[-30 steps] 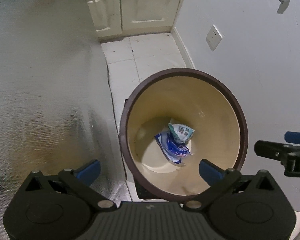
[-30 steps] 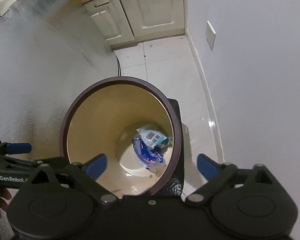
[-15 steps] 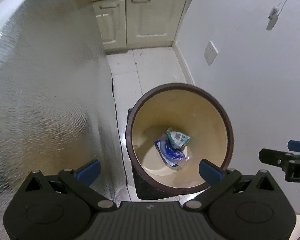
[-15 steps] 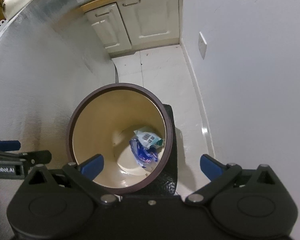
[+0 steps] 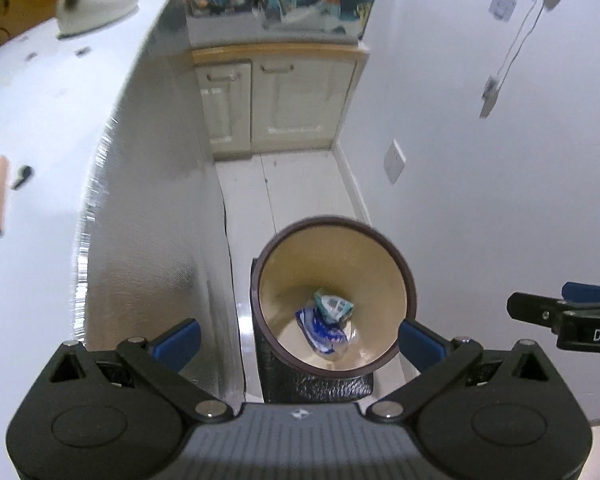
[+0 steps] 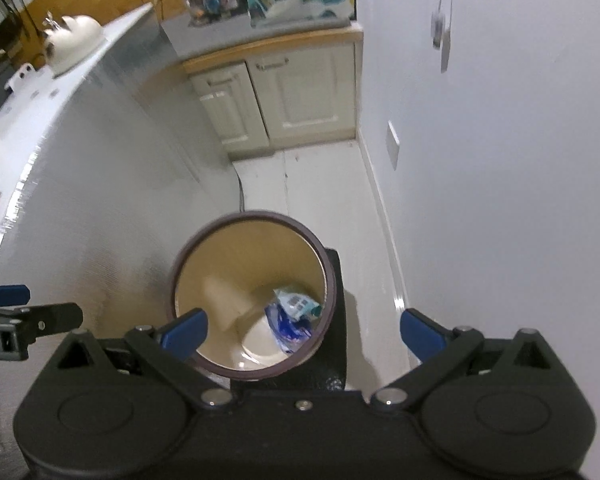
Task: Collect trash
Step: 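Raise both tools from the wastebasket and move back over the table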
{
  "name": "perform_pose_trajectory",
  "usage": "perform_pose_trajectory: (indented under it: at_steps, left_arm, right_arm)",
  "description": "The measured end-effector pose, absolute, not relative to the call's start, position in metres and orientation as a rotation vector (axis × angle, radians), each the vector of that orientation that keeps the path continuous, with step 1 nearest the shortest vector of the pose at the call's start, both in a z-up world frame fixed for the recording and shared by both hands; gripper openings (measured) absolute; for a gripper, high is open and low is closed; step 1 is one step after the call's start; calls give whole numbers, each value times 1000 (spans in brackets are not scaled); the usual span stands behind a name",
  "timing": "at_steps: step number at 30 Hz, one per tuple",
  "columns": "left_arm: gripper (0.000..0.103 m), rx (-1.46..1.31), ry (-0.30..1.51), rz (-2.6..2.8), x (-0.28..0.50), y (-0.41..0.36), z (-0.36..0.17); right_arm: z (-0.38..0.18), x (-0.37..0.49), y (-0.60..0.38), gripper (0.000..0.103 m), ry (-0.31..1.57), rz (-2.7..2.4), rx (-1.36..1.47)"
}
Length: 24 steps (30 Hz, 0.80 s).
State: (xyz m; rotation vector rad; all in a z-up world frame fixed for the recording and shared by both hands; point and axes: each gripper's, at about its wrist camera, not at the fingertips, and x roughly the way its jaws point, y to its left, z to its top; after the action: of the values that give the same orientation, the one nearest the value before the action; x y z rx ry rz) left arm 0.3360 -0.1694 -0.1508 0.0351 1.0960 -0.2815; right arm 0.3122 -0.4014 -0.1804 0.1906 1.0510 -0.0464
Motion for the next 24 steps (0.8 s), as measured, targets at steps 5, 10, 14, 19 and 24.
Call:
perform_pose_trajectory:
  at_steps: [5, 10, 14, 19, 24]
  left_arm:
    - [103, 12, 987, -258, 310, -153, -109]
    - [103, -17, 878, -220, 286, -130, -72]
    - [103, -42, 795, -200, 265, -105, -46]
    - [103, -36, 736, -190, 242, -71, -28]
    - [103, -45, 709, -170, 220, -27, -13]
  right_arm:
    - [-147, 293, -391, 103, 974, -25, 183]
    - [-117, 274, -374, 103, 885, -5, 171]
    - [-95, 258, -356, 103, 817, 19, 168]
    - [-77, 239, -323, 103, 741, 41, 159]
    - [-61, 222, -286, 103, 677, 42, 172]
